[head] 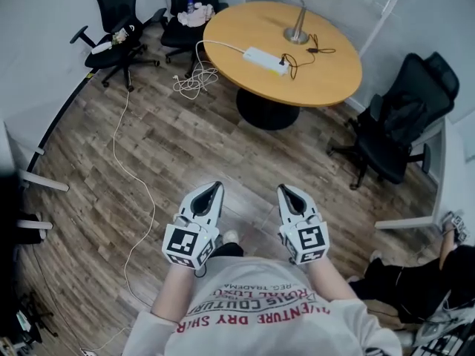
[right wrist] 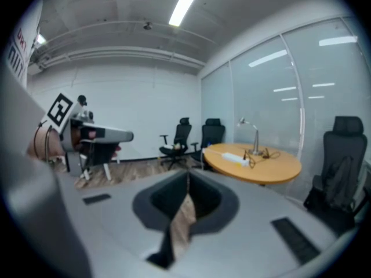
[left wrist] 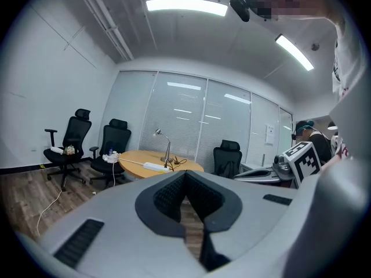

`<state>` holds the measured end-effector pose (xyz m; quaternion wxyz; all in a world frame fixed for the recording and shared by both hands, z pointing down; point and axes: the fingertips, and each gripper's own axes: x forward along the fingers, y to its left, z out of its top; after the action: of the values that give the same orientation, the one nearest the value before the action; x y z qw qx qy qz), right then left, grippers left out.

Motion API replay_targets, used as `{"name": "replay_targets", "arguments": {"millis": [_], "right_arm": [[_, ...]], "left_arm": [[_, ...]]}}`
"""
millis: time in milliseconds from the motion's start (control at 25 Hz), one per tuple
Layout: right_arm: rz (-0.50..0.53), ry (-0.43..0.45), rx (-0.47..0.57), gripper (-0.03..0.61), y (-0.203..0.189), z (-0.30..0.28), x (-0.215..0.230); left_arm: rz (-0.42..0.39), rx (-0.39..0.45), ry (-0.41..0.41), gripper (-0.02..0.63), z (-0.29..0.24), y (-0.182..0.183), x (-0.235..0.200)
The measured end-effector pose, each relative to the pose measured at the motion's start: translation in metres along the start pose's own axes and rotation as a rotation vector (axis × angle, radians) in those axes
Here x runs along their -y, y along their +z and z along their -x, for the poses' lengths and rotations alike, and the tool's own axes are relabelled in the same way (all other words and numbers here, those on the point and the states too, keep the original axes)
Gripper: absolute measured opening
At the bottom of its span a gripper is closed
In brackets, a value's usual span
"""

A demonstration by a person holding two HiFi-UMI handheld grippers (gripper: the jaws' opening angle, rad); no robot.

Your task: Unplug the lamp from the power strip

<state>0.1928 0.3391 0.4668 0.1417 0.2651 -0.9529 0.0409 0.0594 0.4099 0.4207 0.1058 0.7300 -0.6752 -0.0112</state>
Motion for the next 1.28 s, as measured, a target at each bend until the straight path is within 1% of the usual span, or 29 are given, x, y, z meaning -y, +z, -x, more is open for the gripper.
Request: {"name": "replay_targets", "arguments": {"millis": [120, 240, 400, 560, 760, 1000, 1120, 1280], "right_arm": [[-0.004, -0.012, -0.007, 0.029, 0.01, -0.029, -0.001], [-0.004, -0.014, -0.022, 0.029, 0.017, -0.049, -0.004], [0.008, -0.002, -0.04, 0.029, 0.021, -0.074, 0.0], [0.002, 0.026, -0.044, 0.029, 0.016, -0.103, 0.017], [-0.031, 0.056, -0.05, 0.029, 0.019, -0.151, 0.054], [0.008, 0.104, -0.037, 0.031, 0.046, -0.219, 0.115], [0.016, 0.122, -0.034, 0.031, 0.059, -0.246, 0.153], [0.023, 0.117, -0.051, 0.029, 0.069, -0.276, 0.207]], "left_arm": [[-0.002, -0.001, 0.002, 0.029, -0.008, 0.01, -0.03], [0.005, -0.004, 0.017, 0.029, -0.009, 0.012, -0.053], [0.028, -0.016, 0.043, 0.029, -0.019, 0.006, -0.074], [0.028, -0.028, 0.071, 0.029, -0.04, 0.005, -0.091], [0.016, -0.033, 0.139, 0.029, -0.076, 0.012, -0.117], [0.0, -0.032, 0.19, 0.029, -0.153, 0.033, -0.144], [0.001, -0.028, 0.194, 0.029, -0.2, 0.043, -0.147], [-0.012, -0.036, 0.172, 0.029, -0.264, 0.052, -0.145]]}}
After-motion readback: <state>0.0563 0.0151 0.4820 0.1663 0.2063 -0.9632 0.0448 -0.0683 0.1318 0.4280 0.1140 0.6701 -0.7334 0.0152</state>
